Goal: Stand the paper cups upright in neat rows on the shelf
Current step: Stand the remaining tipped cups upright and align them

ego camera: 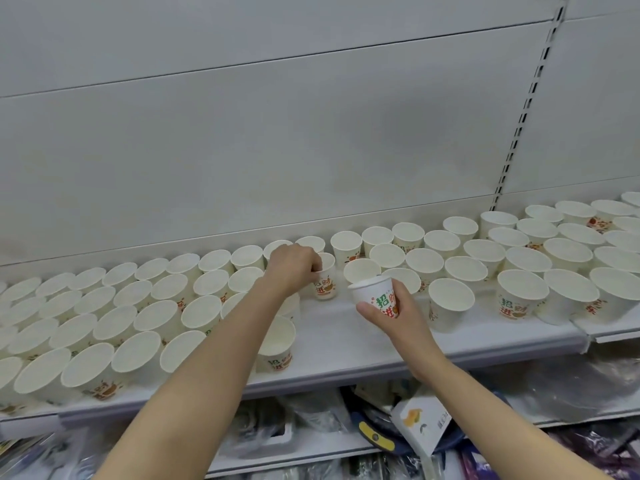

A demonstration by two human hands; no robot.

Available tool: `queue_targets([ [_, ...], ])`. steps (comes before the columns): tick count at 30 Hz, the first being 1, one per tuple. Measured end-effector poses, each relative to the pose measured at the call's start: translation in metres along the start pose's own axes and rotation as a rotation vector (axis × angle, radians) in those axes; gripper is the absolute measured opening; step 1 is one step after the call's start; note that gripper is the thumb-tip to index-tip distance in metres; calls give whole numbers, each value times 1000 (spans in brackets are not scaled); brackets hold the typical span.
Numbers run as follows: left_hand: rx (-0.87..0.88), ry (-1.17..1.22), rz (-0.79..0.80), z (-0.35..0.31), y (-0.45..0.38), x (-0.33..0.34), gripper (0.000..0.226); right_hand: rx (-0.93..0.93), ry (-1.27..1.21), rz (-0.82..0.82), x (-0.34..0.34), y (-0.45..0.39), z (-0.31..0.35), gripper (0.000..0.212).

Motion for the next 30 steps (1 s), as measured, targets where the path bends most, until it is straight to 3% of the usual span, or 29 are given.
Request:
queue_targets([
  [9, 30, -77, 56, -7, 6, 1, 12, -24, -18, 20, 16, -6, 3, 51],
  [17, -1, 55, 48, -3, 10, 5, 15, -2, -18, 46, 23, -6, -1, 55],
  [20, -76, 294, -21, 6, 21, -8, 24, 0, -16, 50, 24, -6, -1, 49],
  [23, -171, 849, -151, 7, 48, -38, 14, -42, 33, 50, 30, -10, 0, 53],
  [25, -120, 1044, -95, -9, 67, -53, 14, -65, 53, 43, 36, -12, 0, 60],
  [30, -41, 899, -15, -26, 80, -53, 7, -90, 36, 107, 47, -15, 5, 55],
])
Point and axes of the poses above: each hand's wrist, its own y-axis away from the middle knuckle, its own x-axis out of the palm, z = x × y, the point moved 8 cm from there along -y, towards the middle knuckle, and after that the axes turned 7 degrees about -y, right-handed, at the moved point
